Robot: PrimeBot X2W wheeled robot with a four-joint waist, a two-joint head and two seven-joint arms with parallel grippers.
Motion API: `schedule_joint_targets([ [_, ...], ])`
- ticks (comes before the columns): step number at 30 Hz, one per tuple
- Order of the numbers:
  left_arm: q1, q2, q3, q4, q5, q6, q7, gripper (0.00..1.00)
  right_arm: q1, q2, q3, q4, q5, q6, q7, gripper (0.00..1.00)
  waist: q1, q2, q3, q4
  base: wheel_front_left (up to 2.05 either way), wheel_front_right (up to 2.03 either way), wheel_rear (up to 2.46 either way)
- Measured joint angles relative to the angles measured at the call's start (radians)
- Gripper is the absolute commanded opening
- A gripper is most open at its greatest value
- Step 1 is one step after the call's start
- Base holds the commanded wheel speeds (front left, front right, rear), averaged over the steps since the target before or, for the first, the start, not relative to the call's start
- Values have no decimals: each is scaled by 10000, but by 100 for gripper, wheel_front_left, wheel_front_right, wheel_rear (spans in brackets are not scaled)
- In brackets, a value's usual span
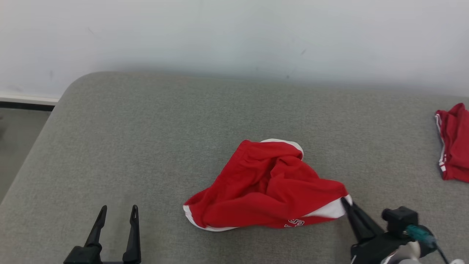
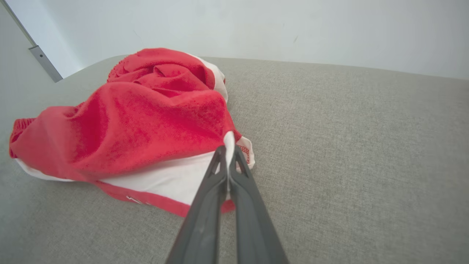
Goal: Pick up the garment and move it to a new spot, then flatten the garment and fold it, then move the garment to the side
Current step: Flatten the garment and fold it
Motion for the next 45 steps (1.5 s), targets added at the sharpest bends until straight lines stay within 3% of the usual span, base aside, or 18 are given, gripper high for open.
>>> schedule_joint_targets([
  [6, 124, -77, -48, -182, -2, 128, -29, 100, 580, -571, -1147, -867, 17, 0, -48, 0, 0, 0, -89, -421, 0, 0, 0],
  [11, 146, -92, -63, -215, -6, 171, -31, 100, 1309, -767, -895, -1239, 370, 0, 255, 0, 0, 0, -47, -719, 0, 0, 0],
  [12, 147, -92, -63, -209, -25, 171, -31, 100, 1353, -809, -874, -1285, 460, 0, 295, 41, 0, 0, -31, -764, 0, 0, 0],
  [13, 147, -92, -63, -196, -71, 171, -33, 100, 1374, -838, -876, -1354, 462, 0, 282, 100, 0, 0, -15, -808, 0, 0, 0],
  [19, 149, -48, 4, -94, -167, 155, -42, 100, 1632, -757, -1001, -1969, 412, 0, 58, 100, 0, 0, -55, -989, 0, 0, 0],
  [26, 257, 42, 109, -117, -192, 150, -44, 100, 2049, -491, -1848, -2884, -90, 0, -36, 100, 0, 0, -252, -1137, 0, 0, 0],
  [34, 470, 111, 128, -221, -194, 174, -59, 100, 3014, 483, -3289, -4410, -915, 0, -65, 100, 0, 0, -497, -1304, 0, 0, 0],
  [45, 697, 132, 268, -242, -263, 274, -59, 100, 3577, 1191, -3779, -4920, -1277, 0, -67, 100, -1, 0, -572, -1398, 0, 0, 0],
])
